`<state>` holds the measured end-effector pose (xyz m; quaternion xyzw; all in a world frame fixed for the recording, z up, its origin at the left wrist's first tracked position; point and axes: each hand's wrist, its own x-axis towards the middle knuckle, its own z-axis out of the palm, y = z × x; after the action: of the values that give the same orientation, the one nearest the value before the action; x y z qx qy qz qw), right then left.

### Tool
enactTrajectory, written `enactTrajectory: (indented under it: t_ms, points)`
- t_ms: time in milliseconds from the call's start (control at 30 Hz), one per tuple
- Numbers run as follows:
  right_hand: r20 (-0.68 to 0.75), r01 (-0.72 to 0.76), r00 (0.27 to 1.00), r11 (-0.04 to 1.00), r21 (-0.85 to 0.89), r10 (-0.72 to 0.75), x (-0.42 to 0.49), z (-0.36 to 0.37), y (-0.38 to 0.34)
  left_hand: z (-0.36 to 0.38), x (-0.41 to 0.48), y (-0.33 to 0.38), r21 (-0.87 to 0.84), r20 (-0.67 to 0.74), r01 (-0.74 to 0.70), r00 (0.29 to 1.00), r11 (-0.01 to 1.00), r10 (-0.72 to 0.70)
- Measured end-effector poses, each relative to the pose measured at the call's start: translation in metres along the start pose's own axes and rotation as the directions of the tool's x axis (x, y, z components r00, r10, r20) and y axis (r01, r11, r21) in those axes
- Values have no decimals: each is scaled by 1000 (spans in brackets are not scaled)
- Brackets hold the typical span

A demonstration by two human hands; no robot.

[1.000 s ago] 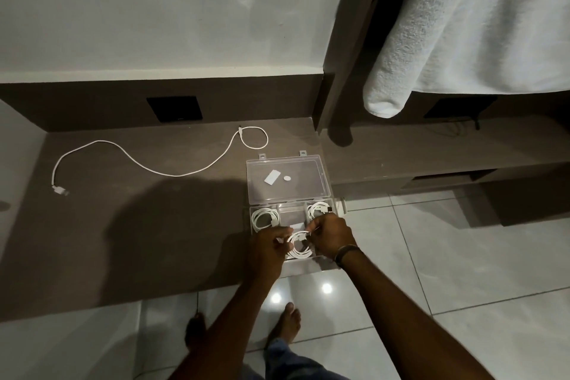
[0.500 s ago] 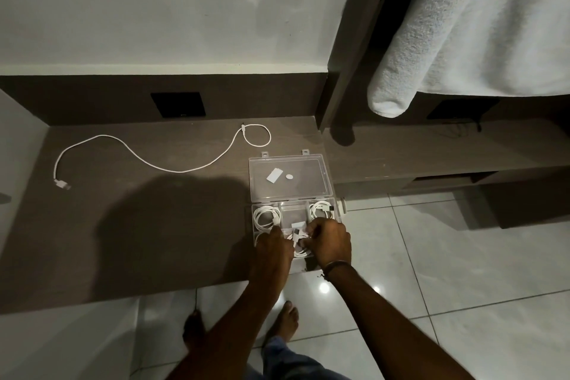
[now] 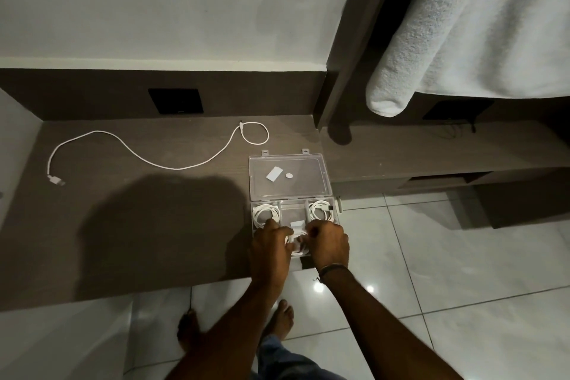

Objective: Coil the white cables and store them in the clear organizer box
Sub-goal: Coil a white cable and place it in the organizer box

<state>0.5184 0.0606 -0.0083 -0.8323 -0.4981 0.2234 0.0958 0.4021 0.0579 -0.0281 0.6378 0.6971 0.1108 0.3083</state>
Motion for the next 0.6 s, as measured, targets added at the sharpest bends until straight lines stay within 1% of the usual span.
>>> enactTrajectory:
  t_ms: [67,133,200,233,267,367,400,500,533,600]
  points:
    - [-13,4,1000,1000,-9,-4,-3,-1,2,2,-2,2,-76,-28,15,999,997,-17]
    - [-12,0,1000,1000,-29,0,-7,-2,4,2,-3,3,-102,-68,30,997,994,-37]
    - [-2,32,999,996,-86,-32,-10,-2,5,2,1,5,-43,-61,44,997,998,-46]
    - [7,53,999,992,-111,-52,-10,-2,6,1,2,6,-56,-67,64,995,996,-68]
    - [21,68,998,989,-129,-66,-10,-2,6,0,2,8,-35,-73,61,995,998,-63]
    - [72,106,993,977,-183,-94,-4,-5,10,-7,3,12,-10,-41,56,998,998,-56]
    - [83,112,992,972,-205,-97,-2,-6,11,-6,5,10,5,-11,37,999,999,-37]
    - [85,124,991,955,-270,-105,6,-7,9,-4,11,4,139,97,-142,987,980,130]
    - [85,135,990,946,-295,-115,7,-6,7,-4,12,2,177,119,-183,979,967,163]
    - [97,160,986,928,-338,-135,9,-5,5,-6,12,2,250,128,-199,977,947,171]
